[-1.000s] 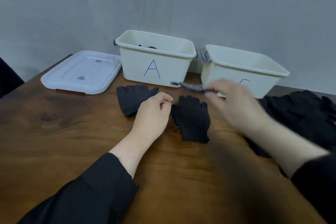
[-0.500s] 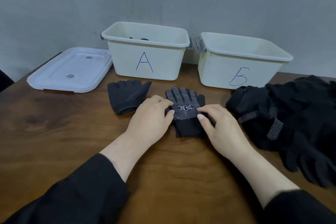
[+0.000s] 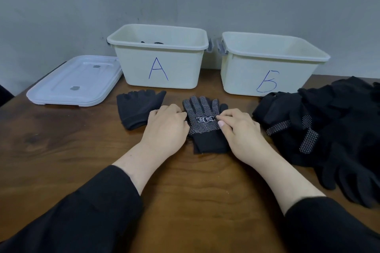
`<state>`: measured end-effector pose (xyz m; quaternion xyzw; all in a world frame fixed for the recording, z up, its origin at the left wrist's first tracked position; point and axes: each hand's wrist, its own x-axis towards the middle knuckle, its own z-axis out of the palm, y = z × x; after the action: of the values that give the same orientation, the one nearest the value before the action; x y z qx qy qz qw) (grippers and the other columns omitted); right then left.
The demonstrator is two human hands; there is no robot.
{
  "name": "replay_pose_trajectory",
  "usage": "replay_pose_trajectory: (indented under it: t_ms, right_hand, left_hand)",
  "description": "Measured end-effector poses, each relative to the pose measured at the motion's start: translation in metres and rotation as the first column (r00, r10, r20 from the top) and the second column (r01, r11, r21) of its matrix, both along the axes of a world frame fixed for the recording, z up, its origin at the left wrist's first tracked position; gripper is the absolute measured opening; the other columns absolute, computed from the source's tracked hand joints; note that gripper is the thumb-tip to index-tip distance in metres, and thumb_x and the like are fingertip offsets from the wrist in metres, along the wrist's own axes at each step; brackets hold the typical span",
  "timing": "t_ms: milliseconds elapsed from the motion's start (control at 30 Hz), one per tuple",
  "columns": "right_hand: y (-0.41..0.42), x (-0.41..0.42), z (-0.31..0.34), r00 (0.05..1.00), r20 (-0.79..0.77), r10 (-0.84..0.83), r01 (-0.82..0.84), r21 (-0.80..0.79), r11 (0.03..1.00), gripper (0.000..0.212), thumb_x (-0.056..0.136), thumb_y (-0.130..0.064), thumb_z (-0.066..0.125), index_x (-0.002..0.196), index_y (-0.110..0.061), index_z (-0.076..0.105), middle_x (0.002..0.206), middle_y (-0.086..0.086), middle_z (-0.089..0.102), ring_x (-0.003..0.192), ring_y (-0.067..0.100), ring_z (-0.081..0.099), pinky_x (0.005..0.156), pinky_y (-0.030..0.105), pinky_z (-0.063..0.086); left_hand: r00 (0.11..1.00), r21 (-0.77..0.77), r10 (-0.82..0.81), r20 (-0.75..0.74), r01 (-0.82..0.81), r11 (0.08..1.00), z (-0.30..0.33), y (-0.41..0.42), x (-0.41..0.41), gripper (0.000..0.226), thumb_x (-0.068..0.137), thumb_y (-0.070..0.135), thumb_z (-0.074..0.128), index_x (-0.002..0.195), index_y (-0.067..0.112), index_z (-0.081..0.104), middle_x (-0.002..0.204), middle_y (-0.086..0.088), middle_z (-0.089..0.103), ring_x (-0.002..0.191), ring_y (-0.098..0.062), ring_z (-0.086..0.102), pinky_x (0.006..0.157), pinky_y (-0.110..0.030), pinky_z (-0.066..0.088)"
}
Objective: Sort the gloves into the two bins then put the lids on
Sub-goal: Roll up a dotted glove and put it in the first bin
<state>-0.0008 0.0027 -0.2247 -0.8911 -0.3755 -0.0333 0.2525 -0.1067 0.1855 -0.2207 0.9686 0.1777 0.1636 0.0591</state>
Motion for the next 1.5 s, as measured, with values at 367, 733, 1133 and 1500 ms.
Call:
replay_pose_trajectory:
  t_ms: [367, 733, 1133, 1500]
  right_hand:
    - [-0.015, -0.002, 0.006, 0.992, -0.099, -0.084, 0.089, 0.056, 0.994, 0.026, 0.101, -0.037, 0.055, 0.121, -0.029, 0.069, 0.123, -0.009, 0.056, 0.12, 0.018, 0.048, 0.11, 0.049, 0.036]
    - [-0.004, 0.004, 0.012, 0.991, -0.124, -0.058, 0.063, 0.038, 0.997, 0.046, 0.104, -0.042, 0.046, 0.149, -0.032, 0.043, 0.148, -0.007, 0.05, 0.138, 0.02, 0.044, 0.116, 0.051, 0.031]
    - [0.002, 0.02, 0.014, 0.988, -0.152, -0.034, 0.042, 0.048, 0.998, 0.039, 0.105, -0.037, 0.047, 0.142, -0.029, 0.054, 0.149, -0.009, 0.051, 0.14, 0.016, 0.042, 0.118, 0.047, 0.03]
    - [0.001, 0.024, 0.009, 0.993, -0.108, -0.05, 0.048, -0.02, 0.999, 0.038, 0.104, -0.034, 0.05, 0.138, -0.021, 0.059, 0.147, -0.008, 0.053, 0.134, 0.018, 0.048, 0.116, 0.042, 0.033]
  left_hand:
    - [0.998, -0.073, -0.054, -0.013, 0.053, 0.996, 0.004, 0.004, 0.005, 0.041, 0.103, 0.039, 0.042, 0.136, 0.023, 0.059, 0.139, 0.004, 0.051, 0.129, -0.019, 0.043, 0.108, -0.042, 0.03]
    - [0.999, -0.112, -0.02, 0.044, 0.025, 0.993, 0.01, 0.004, 0.018, 0.048, 0.103, 0.048, 0.035, 0.147, 0.029, 0.043, 0.139, 0.003, 0.056, 0.131, -0.023, 0.045, 0.106, -0.045, 0.031]
    - [0.992, -0.113, -0.111, -0.066, 0.103, 0.988, 0.005, 0.006, 0.039, 0.049, 0.105, 0.046, 0.032, 0.144, 0.023, 0.049, 0.15, 0.006, 0.044, 0.138, -0.019, 0.036, 0.111, -0.046, 0.025]
    - [0.987, -0.142, -0.139, -0.075, 0.128, 0.982, 0.0, 0.01, 0.039, 0.047, 0.106, 0.044, 0.029, 0.149, 0.031, 0.041, 0.16, 0.007, 0.031, 0.147, -0.016, 0.024, 0.119, -0.048, 0.015]
